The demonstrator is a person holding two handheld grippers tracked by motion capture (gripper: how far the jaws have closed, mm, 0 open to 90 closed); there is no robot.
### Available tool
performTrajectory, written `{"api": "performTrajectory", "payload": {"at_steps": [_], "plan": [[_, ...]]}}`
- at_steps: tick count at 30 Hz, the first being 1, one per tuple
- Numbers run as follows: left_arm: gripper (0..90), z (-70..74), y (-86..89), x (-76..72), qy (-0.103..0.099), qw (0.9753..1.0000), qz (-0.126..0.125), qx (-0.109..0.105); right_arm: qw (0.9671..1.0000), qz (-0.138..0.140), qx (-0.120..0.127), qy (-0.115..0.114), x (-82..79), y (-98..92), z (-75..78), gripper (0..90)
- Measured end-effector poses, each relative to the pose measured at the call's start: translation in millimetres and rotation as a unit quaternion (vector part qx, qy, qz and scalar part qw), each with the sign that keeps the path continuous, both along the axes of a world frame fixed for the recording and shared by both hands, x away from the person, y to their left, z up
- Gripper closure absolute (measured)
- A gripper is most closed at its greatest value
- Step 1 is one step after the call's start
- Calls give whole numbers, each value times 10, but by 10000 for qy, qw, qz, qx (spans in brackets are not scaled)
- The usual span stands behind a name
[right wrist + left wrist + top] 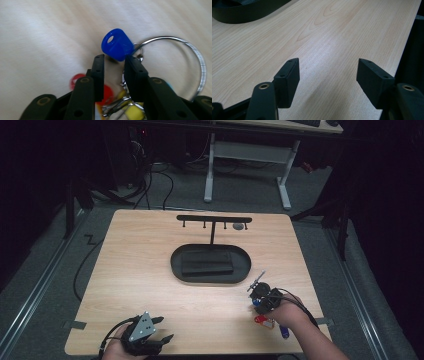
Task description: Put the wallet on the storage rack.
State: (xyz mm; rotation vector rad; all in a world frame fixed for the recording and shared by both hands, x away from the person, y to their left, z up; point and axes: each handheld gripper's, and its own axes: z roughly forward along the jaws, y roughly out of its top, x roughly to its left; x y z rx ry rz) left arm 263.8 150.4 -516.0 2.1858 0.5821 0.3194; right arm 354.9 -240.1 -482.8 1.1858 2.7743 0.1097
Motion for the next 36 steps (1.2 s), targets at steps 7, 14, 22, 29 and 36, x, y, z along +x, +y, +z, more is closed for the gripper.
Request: {"api": "performTrajectory", "payload": {"at_steps": [7,14,22,29,36], "plan": [[362,-9,-11,-3,9,10000,-33,31,9998,201,-27,-63,-30,22,143,696],[366,-9,-22,-16,-35,9999,-84,124,9986,-514,54,-92,259,-41,125,663],[370,-18,-6,-17,-37,9998,-84,148,9911,-1317,160,62,479,-107,-10,644],[370,-25,-16,-22,-34,9997,-125,196,9900,-1371,316,128,451,-93,-43,688],[370,-36,-38,-33,-32,9995,-159,267,9944,-937,319,363,295,51,-42,705]]}}
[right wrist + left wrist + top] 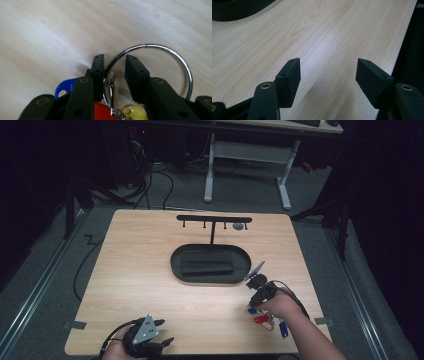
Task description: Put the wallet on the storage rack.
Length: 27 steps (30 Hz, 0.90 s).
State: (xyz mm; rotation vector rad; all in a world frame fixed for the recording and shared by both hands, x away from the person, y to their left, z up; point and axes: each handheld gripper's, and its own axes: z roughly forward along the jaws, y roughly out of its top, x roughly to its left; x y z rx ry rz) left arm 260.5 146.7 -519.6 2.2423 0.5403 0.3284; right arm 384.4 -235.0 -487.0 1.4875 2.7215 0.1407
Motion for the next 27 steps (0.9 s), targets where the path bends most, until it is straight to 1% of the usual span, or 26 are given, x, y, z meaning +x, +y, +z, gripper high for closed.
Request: {"api": "performTrajectory", "payload": {"at_steps": [1,3,4,6,7,8,10,11,12,14,16,17,18,20,22,27], "plan": [[370,-1,-1,-1,-1,10000,-5,11,9999,147,1,50,-41,36,2,706],[370,-4,-3,-2,2,10000,-12,23,9996,256,-4,94,-87,73,2,706],[371,-4,-3,-3,5,10000,-13,25,9995,305,-63,98,-130,113,7,699],[371,-1,-4,-5,10,10000,-27,40,9991,409,-131,-2,-153,145,5,666],[371,-1,-5,-7,8,10000,-28,42,9994,325,-121,-18,-157,161,9,640],[371,0,-7,-11,4,10000,-28,44,9994,347,-79,-47,-143,166,8,628],[371,1,-6,-18,-15,10000,-30,51,9996,262,-68,-75,-128,196,2,615],[371,1,-5,-20,-22,10000,-29,54,9996,244,-142,-28,-121,214,-16,617],[372,3,-1,-22,-21,10000,-28,72,9997,217,-134,-23,-116,216,-17,619],[372,3,8,-22,-25,10000,-24,74,9995,185,-220,97,-108,215,-15,622],[372,-3,14,-15,-11,10000,-17,67,9995,184,-237,134,-120,208,-15,639],[372,-4,14,-13,-2,10000,-12,62,9994,185,-240,155,-130,213,-12,664],[372,-4,14,-12,3,10000,-12,59,9992,270,-250,144,-131,214,-13,692],[372,0,13,-18,-14,10000,-25,66,9990,328,-250,170,-139,235,-11,764],[372,3,8,-26,-37,10000,-36,72,9988,365,-256,206,-140,250,-9,803],[372,5,2,-30,-47,10000,-33,74,9977,585,-270,215,-144,268,-8,850]]}}
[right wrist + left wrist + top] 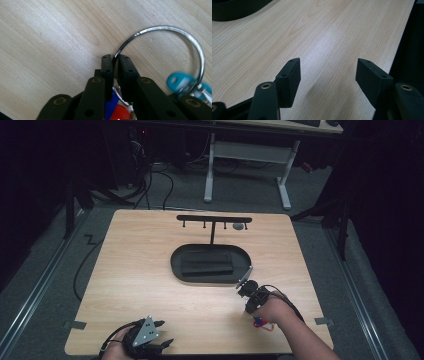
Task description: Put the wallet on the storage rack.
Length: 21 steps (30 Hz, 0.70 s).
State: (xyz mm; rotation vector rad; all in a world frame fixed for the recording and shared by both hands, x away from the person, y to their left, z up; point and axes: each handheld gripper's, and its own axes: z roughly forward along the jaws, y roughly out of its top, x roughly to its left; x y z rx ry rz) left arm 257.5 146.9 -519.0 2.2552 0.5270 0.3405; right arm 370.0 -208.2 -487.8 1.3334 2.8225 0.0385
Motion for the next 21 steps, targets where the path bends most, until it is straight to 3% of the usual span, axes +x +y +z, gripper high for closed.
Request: {"api": "performTrajectory", "payload": {"at_steps": [1,2,4,10,21], "plan": [[372,-1,1,3,2,10000,1,2,10000,-22,-12,35,-11,13,3,868],[372,0,3,5,11,10000,-5,15,9997,216,-115,-75,-24,30,-2,869],[372,-6,7,10,22,10000,11,16,9986,432,-267,-172,-32,57,7,869],[373,-7,18,8,23,10000,28,17,9975,632,-228,-239,-51,30,126,870],[373,-5,6,3,-6,10000,20,18,9935,905,-299,-628,-188,-112,582,872]]}}
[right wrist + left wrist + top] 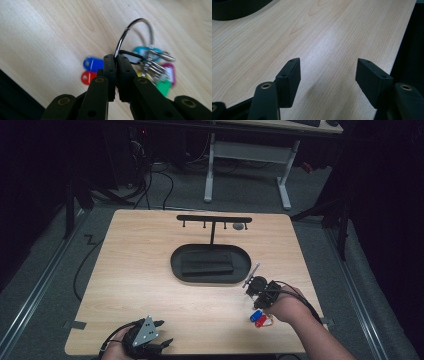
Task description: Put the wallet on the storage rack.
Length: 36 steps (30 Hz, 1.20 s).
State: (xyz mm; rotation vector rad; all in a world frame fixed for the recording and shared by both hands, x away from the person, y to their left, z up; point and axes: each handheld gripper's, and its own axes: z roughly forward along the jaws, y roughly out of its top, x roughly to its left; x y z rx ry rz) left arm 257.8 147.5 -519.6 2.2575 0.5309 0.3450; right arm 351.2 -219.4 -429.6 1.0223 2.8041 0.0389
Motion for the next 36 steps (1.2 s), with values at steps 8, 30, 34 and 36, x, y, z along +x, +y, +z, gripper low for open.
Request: {"api": "performTrajectory", "payload": {"at_steps": [8,30,34,36], "plan": [[374,0,-5,0,5,10000,-8,14,9993,104,-248,-251,-71,-82,354,876],[375,-15,28,7,29,10000,69,-58,9999,98,123,-67,-72,-125,809,880],[375,-14,44,8,52,9999,66,-71,9996,60,261,-17,-67,-135,900,880],[375,-10,49,9,51,9999,80,-86,9995,25,313,-33,-61,-148,941,879]]}}
